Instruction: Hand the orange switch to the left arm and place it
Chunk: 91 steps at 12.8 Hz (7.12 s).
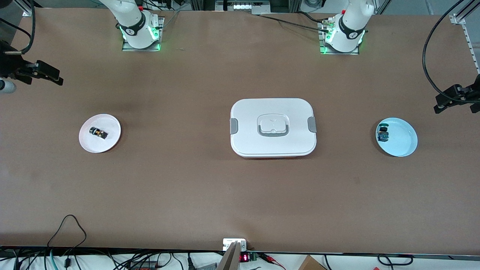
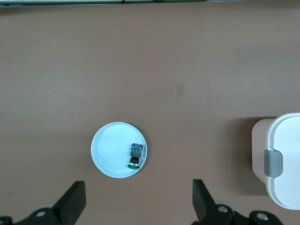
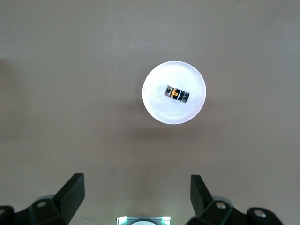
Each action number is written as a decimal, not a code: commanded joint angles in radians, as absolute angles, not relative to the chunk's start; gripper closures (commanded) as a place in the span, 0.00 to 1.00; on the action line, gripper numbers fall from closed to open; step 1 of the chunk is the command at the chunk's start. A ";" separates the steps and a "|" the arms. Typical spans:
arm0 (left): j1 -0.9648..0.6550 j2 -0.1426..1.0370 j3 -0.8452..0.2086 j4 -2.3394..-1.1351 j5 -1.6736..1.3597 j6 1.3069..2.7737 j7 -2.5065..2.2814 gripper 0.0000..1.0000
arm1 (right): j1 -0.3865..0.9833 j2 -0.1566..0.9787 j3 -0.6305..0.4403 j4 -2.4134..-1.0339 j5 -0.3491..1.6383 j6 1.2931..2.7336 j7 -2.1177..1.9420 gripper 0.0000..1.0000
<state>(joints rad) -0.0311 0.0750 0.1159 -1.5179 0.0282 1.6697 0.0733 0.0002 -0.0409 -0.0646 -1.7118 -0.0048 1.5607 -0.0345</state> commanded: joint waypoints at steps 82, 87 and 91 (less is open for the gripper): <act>-0.025 0.089 0.115 -1.494 0.034 1.649 0.094 0.00 | -0.086 0.379 -0.092 -2.210 -0.069 2.551 -0.078 1.00; -0.025 0.089 0.118 -1.494 0.021 1.644 0.094 0.00 | -0.064 0.287 -0.046 -2.053 -0.068 2.229 -0.080 1.00; -0.025 0.089 0.118 -1.494 0.021 1.644 0.094 0.00 | -0.040 0.213 -0.026 -1.785 -0.064 1.806 -0.087 1.00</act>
